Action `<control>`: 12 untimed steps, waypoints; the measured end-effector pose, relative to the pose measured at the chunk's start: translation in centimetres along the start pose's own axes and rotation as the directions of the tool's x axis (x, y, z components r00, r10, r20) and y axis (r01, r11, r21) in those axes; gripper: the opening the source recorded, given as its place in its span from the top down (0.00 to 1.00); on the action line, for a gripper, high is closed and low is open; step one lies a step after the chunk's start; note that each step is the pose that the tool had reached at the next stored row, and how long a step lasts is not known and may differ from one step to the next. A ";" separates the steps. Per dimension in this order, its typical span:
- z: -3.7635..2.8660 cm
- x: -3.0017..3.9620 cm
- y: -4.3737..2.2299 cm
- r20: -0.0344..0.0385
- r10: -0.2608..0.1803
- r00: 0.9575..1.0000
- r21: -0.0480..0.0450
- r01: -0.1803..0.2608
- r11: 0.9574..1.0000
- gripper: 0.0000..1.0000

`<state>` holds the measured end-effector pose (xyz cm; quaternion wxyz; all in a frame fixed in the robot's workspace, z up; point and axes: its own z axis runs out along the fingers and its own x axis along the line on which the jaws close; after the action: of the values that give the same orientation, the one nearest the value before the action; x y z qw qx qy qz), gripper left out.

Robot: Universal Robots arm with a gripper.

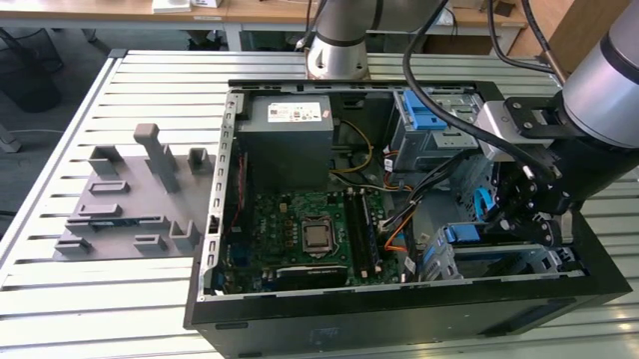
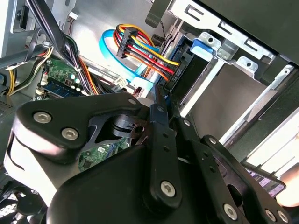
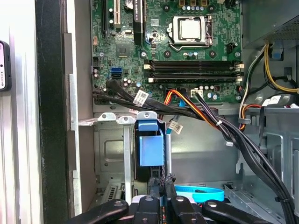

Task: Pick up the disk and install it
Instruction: 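Insert the second disk wire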

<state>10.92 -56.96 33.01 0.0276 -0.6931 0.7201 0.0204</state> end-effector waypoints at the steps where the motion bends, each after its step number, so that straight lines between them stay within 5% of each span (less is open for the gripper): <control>1: 0.00 0.00 0.00 0.000 0.000 1.000 0.000 0.000 1.000 0.84; 12: -0.12 -0.01 0.00 0.000 0.000 1.000 0.000 0.000 1.000 0.76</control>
<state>10.92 -56.96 33.13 0.0277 -0.6931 0.7201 0.0205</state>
